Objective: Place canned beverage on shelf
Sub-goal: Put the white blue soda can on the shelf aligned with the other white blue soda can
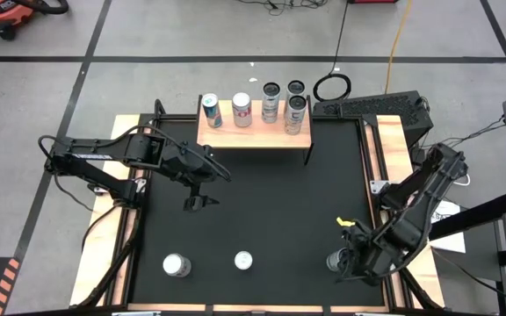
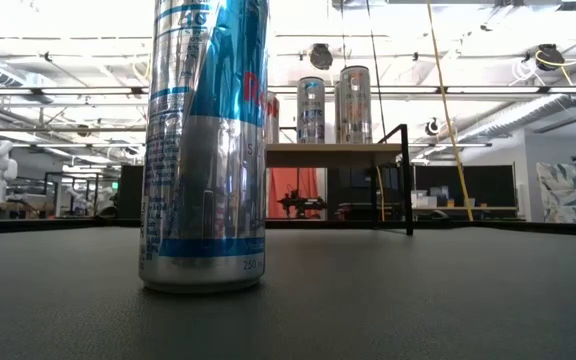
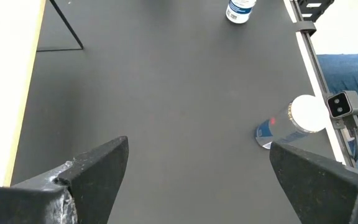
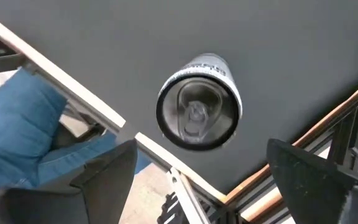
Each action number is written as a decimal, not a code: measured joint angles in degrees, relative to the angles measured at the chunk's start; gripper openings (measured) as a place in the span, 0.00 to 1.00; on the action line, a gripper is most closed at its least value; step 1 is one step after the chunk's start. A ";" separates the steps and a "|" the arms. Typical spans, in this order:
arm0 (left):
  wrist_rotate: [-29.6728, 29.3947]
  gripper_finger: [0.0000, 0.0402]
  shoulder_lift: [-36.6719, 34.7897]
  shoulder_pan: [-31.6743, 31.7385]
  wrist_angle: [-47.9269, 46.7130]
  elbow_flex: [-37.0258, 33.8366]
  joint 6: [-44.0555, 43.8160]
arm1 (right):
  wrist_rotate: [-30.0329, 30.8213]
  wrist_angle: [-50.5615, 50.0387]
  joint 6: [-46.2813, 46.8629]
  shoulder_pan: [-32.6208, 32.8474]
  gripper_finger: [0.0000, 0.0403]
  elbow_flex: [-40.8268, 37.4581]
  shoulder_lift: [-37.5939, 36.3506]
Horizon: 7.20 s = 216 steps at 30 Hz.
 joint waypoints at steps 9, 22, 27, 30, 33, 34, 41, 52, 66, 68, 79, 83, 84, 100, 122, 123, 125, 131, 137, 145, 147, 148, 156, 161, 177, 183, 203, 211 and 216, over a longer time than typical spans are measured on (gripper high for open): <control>0.00 0.98 0.00 -0.01 0.00 0.00 0.00 | 0.24 -1.14 -1.33 -0.02 0.84 0.00 4.86; 0.00 0.98 0.00 0.01 0.00 0.00 0.02 | 1.97 -1.07 -1.42 0.00 0.84 0.00 6.03; -0.02 0.98 0.00 0.00 0.00 0.00 0.02 | 3.12 -1.07 -1.62 -0.02 0.84 0.00 7.87; -0.02 0.98 0.00 -0.01 0.02 0.00 0.04 | 3.12 -1.12 -1.73 -0.02 0.84 0.00 9.28; -0.02 0.98 0.00 -0.01 0.02 0.00 0.04 | 2.87 -1.05 -3.10 0.00 0.84 0.00 10.66; -0.01 0.98 0.00 0.00 0.01 0.00 0.04 | 2.86 -1.05 -3.39 0.00 0.84 0.00 10.99; 0.00 0.98 0.00 0.00 0.02 0.00 0.04 | 2.82 -1.09 -4.81 -0.02 0.84 -0.01 12.72; 0.00 0.98 0.00 -0.01 0.02 0.00 0.07 | 2.74 -0.17 -6.36 -0.04 0.84 -0.02 12.79; 0.00 0.98 0.00 0.01 0.00 0.00 0.07 | -0.31 -0.18 -4.50 -0.07 0.72 -0.02 12.79; 0.00 0.98 0.00 0.01 0.00 0.00 0.07 | -0.31 -0.26 -4.61 -0.07 0.66 -0.02 12.79; 0.00 0.98 0.00 -0.01 0.00 0.00 0.07 | 0.81 -0.26 -5.01 -0.07 0.51 -0.02 12.74; 0.00 0.98 0.00 0.00 0.04 0.00 0.07 | 2.50 -0.22 -6.02 -0.72 0.51 -0.02 12.74; 0.00 0.98 0.00 0.00 0.04 0.00 0.05 | 2.83 -0.22 -6.29 -0.97 0.52 -0.02 12.74; 0.00 0.98 0.00 0.01 7.06 0.00 0.09 | 2.86 1.74 -15.26 -7.12 0.51 -0.13 10.47; -2.66 0.98 0.02 0.43 6.79 0.00 0.02 | 1.81 -0.51 -51.11 -30.85 0.51 5.67 7.32; -2.71 0.98 0.02 0.59 6.75 0.00 0.00 | 2.44 -0.67 -52.75 -32.05 0.51 7.03 7.32; -2.79 0.98 0.02 1.09 6.71 0.00 0.00 | 3.89 -1.24 -55.71 -34.33 0.51 10.18 7.32; -2.81 0.98 0.02 3.18 4.95 0.00 0.02 | 7.91 -3.53 -62.36 -40.81 0.51 19.37 7.30; -2.80 0.98 0.02 5.57 3.87 0.00 0.04 | 11.70 -3.09 -70.13 -46.24 0.51 28.41 7.45; -2.79 0.98 0.02 7.51 3.90 0.00 -0.03 | 12.26 0.68 -78.56 -52.56 0.51 34.97 7.52; -2.80 0.98 0.02 7.82 3.91 0.00 -1.48 | 12.09 2.51 -80.67 -54.14 0.51 35.02 7.54; -2.80 0.98 0.02 7.98 3.91 0.00 -2.85 | 12.00 3.50 -82.03 -54.83 0.51 35.04 7.68; -2.78 0.98 0.02 8.36 2.07 0.00 -5.95 | 7.51 8.39 -88.98 -61.51 0.51 35.04 9.28; -2.78 0.98 0.02 8.36 0.99 0.00 -5.75 | 7.43 7.94 -91.23 -64.71 0.51 35.04 11.44; -2.78 0.98 0.02 8.32 0.72 0.00 -5.38 | 4.39 6.11 -94.39 -69.31 0.51 35.04 15.43; -2.75 0.98 0.02 8.32 0.74 0.00 -5.40 | 4.64 5.04 -94.32 -69.91 0.51 35.04 16.51; -2.75 0.98 0.02 8.34 0.76 0.00 -4.31 | 4.47 1.11 -94.73 -70.10 0.54 35.04 18.75; -2.75 0.98 0.02 8.32 0.77 0.00 -4.31 | 4.43 1.31 -95.87 -70.31 0.54 35.04 18.75; -2.75 0.98 0.02 8.32 0.79 0.00 -4.33 | 4.64 1.33 -95.86 -70.77 0.54 35.06 19.48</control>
